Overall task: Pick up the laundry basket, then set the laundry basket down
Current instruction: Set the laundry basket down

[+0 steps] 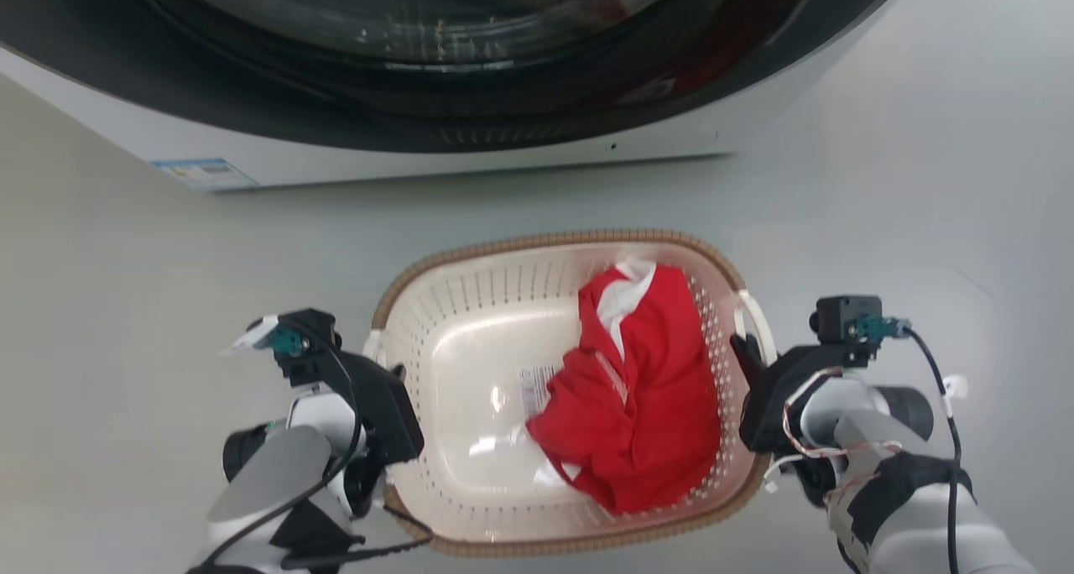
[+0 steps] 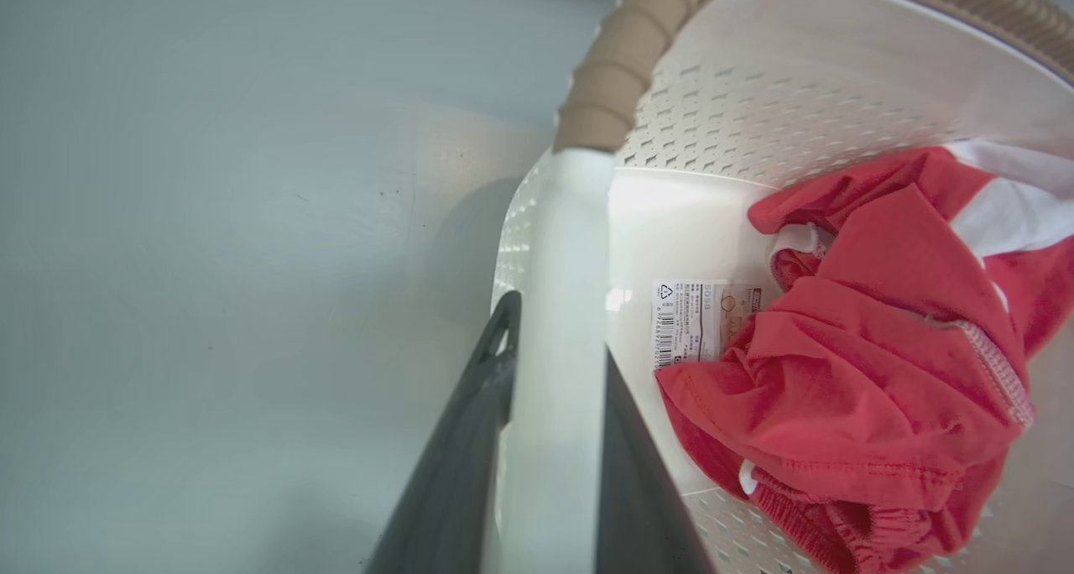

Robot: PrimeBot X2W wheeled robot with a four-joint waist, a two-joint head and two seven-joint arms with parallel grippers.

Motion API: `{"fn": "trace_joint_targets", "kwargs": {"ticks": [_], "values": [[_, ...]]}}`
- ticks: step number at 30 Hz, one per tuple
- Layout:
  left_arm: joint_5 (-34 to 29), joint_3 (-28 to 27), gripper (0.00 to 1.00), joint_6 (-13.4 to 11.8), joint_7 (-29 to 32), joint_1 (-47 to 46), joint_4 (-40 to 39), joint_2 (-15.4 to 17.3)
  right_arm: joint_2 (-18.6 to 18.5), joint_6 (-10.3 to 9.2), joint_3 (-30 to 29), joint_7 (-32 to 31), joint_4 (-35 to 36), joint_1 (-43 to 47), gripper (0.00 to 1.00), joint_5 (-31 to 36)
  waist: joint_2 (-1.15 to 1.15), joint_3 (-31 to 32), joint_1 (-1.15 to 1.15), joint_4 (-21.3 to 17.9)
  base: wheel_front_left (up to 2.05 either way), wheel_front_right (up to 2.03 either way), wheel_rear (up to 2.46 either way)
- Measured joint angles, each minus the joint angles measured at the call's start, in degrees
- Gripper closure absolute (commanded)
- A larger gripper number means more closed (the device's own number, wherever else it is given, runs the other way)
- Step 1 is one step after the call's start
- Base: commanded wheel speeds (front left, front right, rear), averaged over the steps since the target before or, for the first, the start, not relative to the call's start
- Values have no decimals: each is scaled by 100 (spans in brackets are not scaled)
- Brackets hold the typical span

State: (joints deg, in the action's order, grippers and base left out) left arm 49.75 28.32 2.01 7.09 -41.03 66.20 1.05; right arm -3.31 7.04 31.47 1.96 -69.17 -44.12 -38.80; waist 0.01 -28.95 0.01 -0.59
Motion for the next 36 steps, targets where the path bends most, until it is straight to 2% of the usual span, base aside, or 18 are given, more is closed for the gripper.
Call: {"fn": "trace_joint_targets", "kwargs": {"ticks": [18,36], "values": [[-153,-16,100,-43,-792,-1094,-105,103,-159,-55,88,627,193,-1062,100,309,0,-1510,0,34,0,0,0],[-301,-11,100,87,-1158,-1385,145,86,-135,-54,107,920,34,-1326,100,346,0,-2060,-1,29,0,0,0]]}}
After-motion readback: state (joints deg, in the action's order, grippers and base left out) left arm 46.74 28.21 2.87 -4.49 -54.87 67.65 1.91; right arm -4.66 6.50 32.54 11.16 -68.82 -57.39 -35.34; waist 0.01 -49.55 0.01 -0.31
